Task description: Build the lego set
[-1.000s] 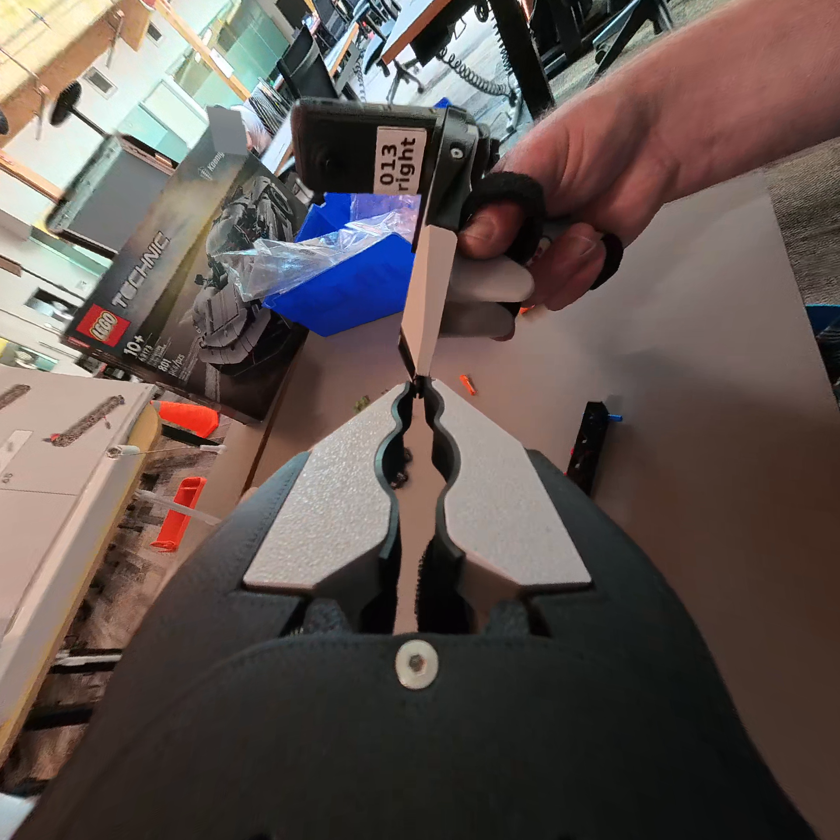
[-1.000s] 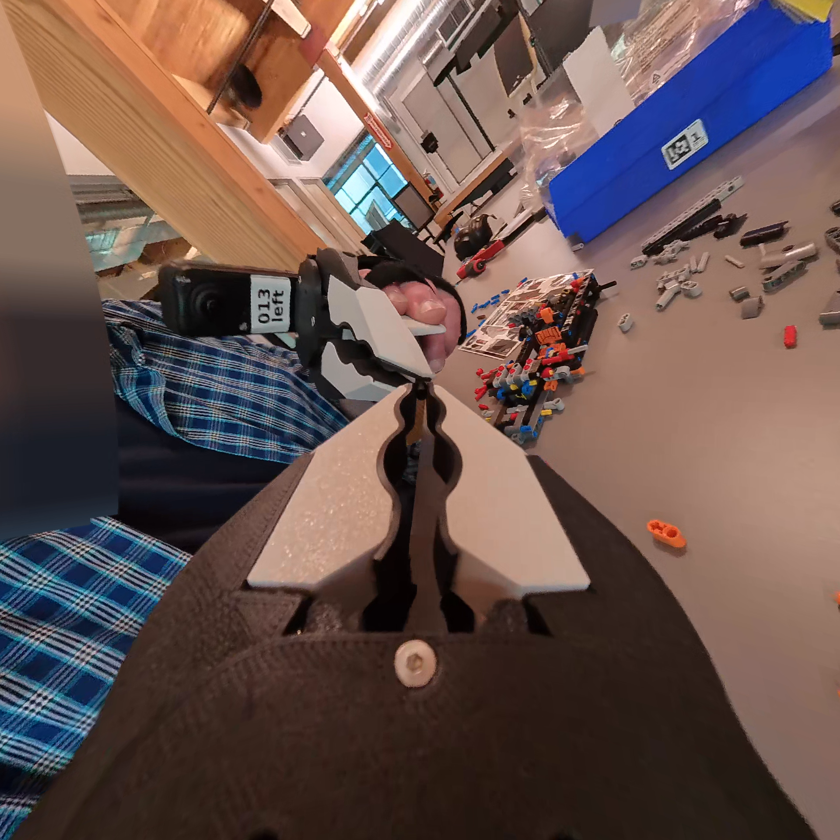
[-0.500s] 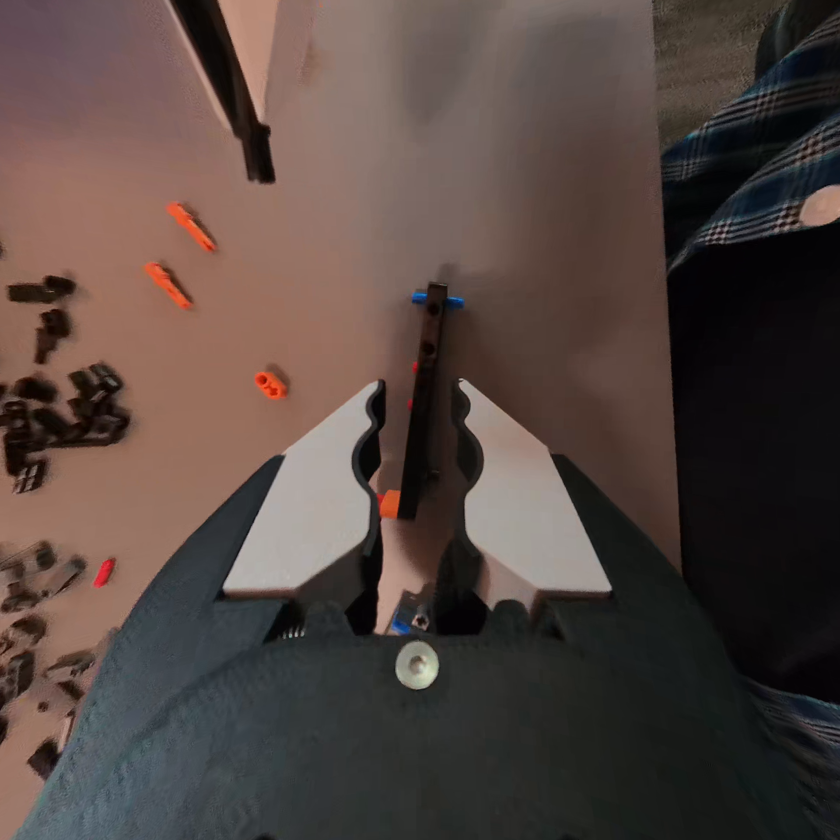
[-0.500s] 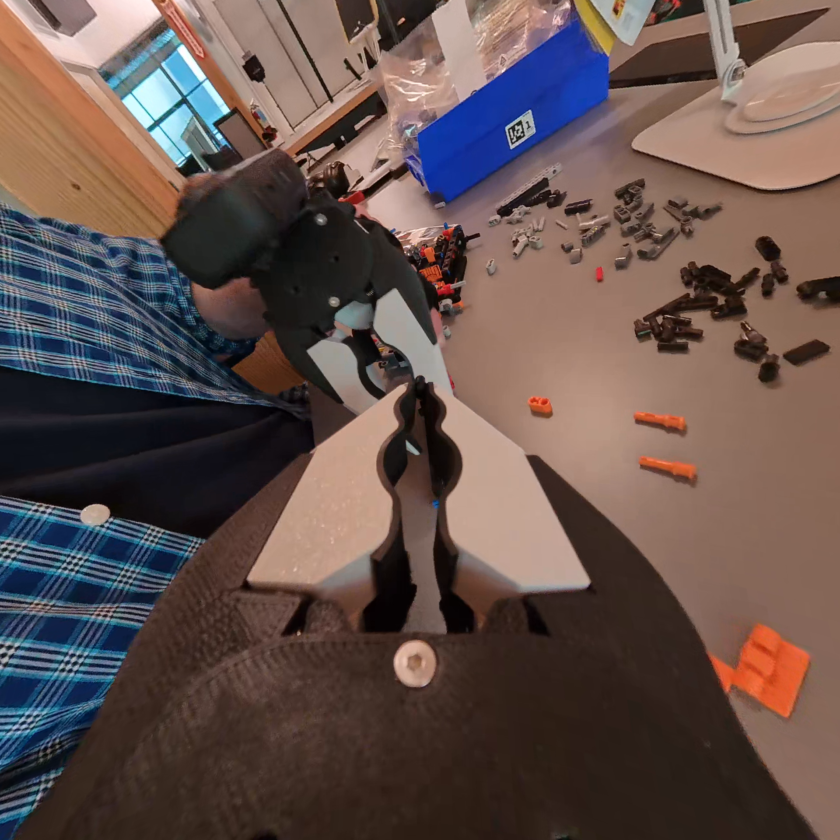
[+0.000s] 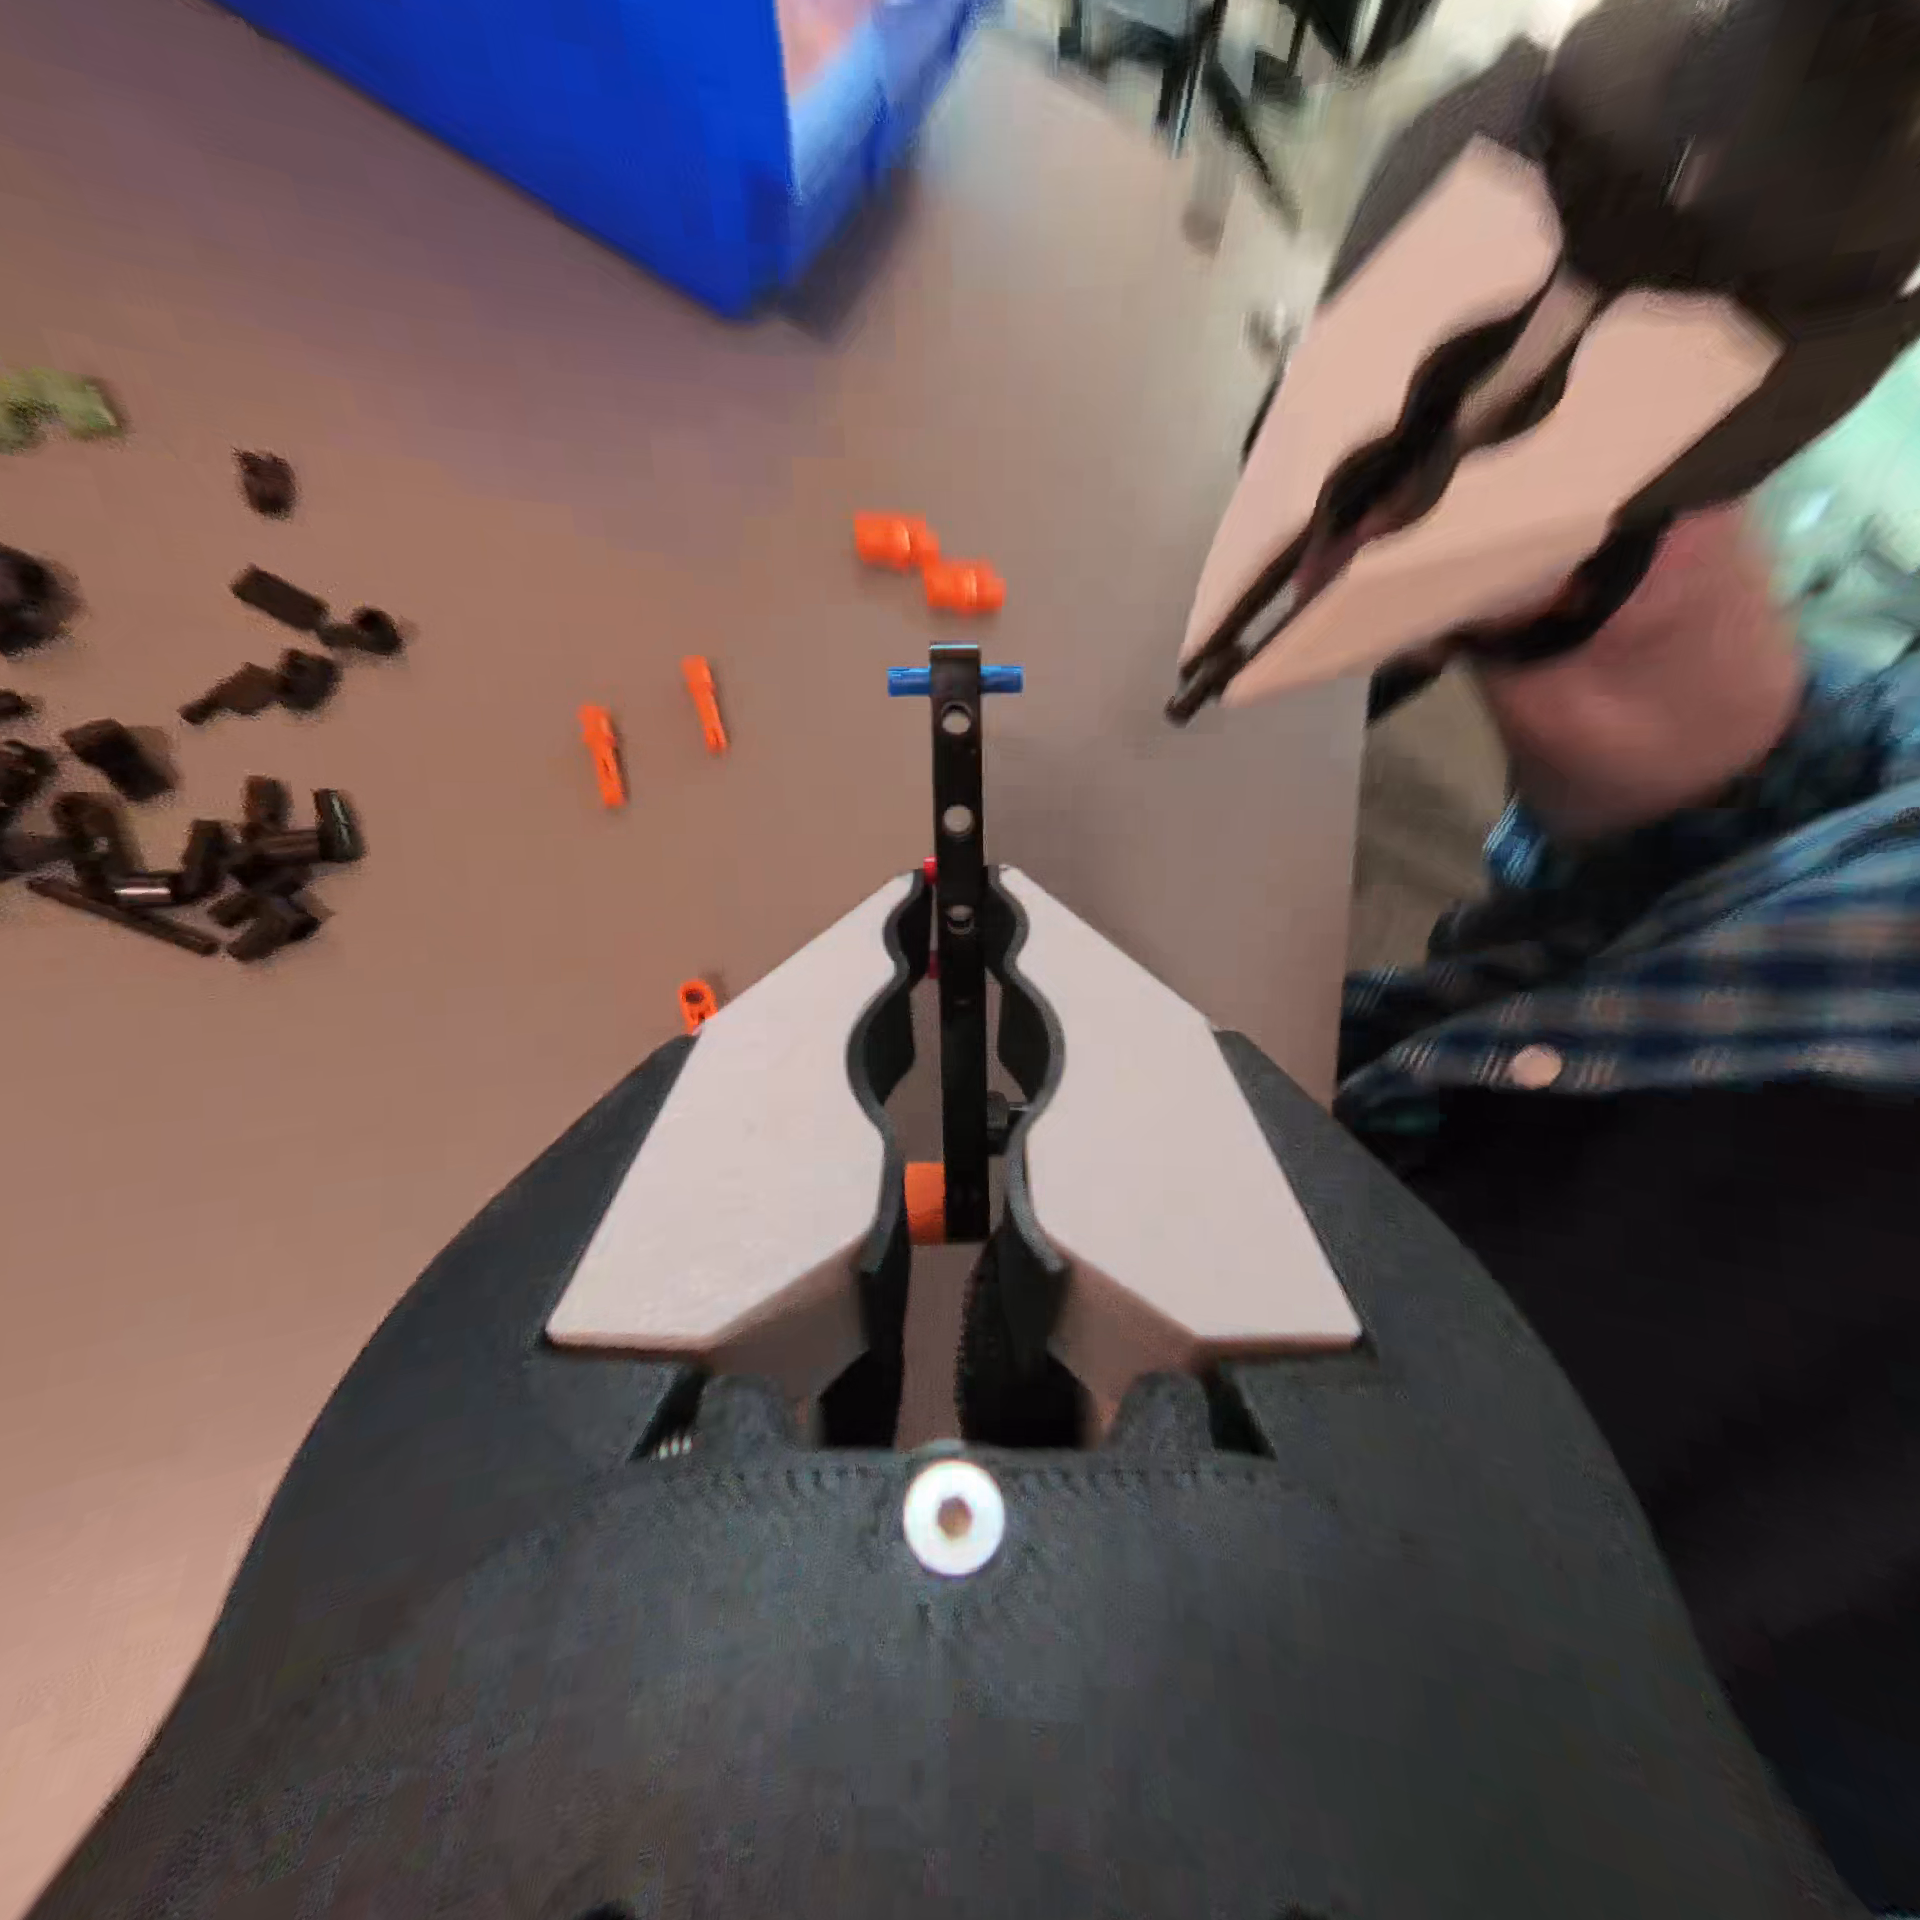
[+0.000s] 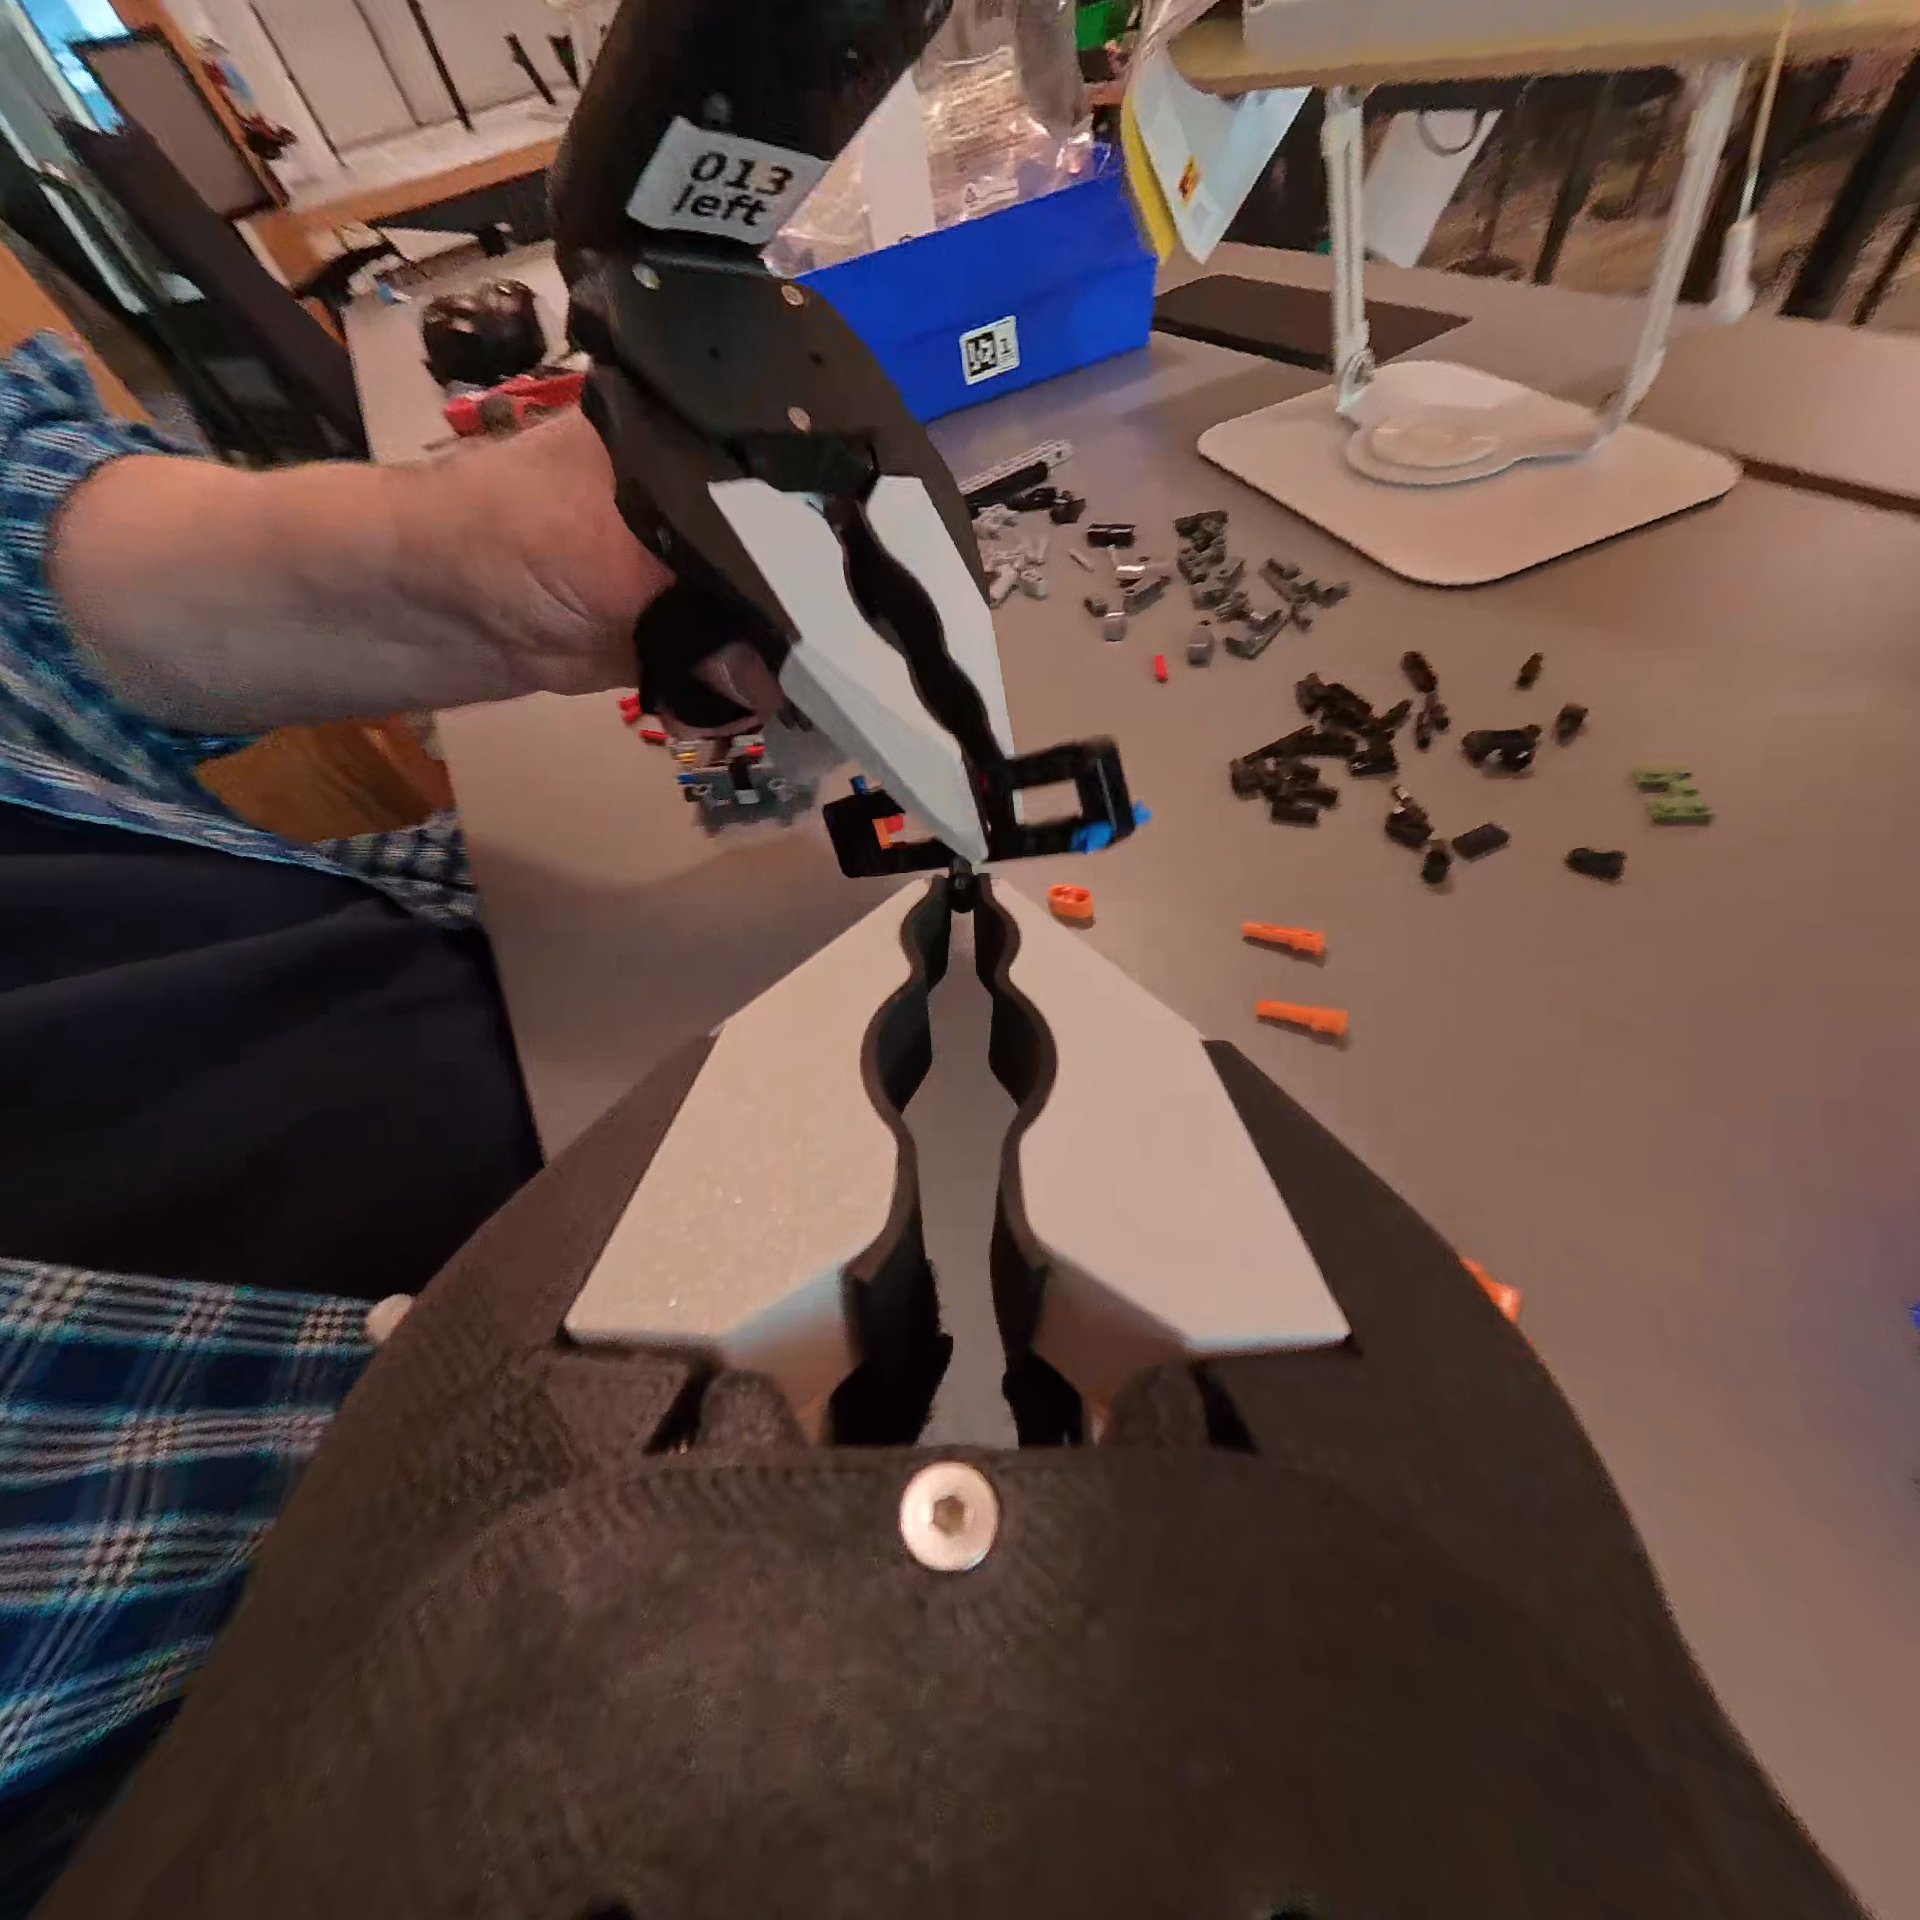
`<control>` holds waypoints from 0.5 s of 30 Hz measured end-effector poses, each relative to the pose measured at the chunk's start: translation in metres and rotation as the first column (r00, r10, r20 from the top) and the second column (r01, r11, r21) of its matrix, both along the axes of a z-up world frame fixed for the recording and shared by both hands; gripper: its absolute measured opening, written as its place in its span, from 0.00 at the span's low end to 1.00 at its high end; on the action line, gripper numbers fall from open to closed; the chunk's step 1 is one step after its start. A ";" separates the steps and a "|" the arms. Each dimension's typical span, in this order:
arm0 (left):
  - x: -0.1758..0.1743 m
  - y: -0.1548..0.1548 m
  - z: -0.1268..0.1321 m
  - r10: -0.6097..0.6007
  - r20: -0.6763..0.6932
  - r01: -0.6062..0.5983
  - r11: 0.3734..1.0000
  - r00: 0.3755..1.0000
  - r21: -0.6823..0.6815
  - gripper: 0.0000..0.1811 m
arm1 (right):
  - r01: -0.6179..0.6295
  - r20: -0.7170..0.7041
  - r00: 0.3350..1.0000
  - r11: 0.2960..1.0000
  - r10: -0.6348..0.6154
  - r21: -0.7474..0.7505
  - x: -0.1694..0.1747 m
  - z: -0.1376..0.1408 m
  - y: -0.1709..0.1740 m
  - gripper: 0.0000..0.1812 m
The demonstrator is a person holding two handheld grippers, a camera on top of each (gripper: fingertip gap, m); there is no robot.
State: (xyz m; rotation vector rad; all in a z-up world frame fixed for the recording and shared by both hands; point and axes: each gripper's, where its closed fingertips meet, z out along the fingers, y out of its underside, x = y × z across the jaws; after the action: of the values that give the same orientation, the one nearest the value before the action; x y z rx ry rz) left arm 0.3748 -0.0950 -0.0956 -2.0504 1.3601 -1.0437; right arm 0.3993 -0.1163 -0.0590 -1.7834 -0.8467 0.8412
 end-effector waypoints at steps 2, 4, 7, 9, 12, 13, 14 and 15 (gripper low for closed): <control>0.002 0.007 0.013 0.069 0.102 -0.066 0.997 0.992 -0.035 0.05 | 0.034 0.037 0.999 0.998 -0.036 0.061 -0.004 0.001 0.006 0.01; 0.004 0.008 0.022 0.101 0.170 -0.091 0.994 0.980 -0.065 0.05 | 0.059 0.043 0.997 0.992 -0.064 0.115 -0.009 0.007 0.011 0.01; 0.007 0.009 0.031 0.129 0.232 -0.113 0.991 0.964 -0.077 0.05 | 0.094 0.080 0.991 0.981 -0.108 0.169 -0.012 0.009 0.020 0.01; 0.010 0.007 0.034 0.128 0.248 -0.108 0.990 0.960 -0.093 0.05 | 0.119 0.076 0.988 0.973 -0.136 0.196 -0.012 0.013 0.024 0.01; 0.012 0.007 0.036 0.140 0.278 -0.114 0.987 0.950 -0.110 0.05 | 0.125 0.084 0.986 0.973 -0.143 0.192 -0.013 0.012 0.027 0.01; 0.012 0.007 0.036 0.149 0.286 -0.120 0.986 0.947 -0.116 0.05 | 0.126 0.085 0.986 0.974 -0.144 0.188 -0.013 0.011 0.027 0.01; 0.013 0.007 0.037 0.155 0.295 -0.123 0.985 0.943 -0.123 0.05 | 0.132 0.088 0.985 0.972 -0.151 0.194 -0.012 0.012 0.028 0.01; 0.014 0.007 0.037 0.155 0.302 -0.121 0.984 0.941 -0.129 0.05 | 0.134 0.093 0.984 0.971 -0.154 0.198 -0.011 0.012 0.028 0.01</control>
State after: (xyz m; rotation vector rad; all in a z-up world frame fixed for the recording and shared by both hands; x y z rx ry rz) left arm 0.3884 -0.0878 -0.0583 -1.9225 1.0051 -1.3364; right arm 0.3882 -0.0881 -0.0471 -1.7086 -0.8274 0.5535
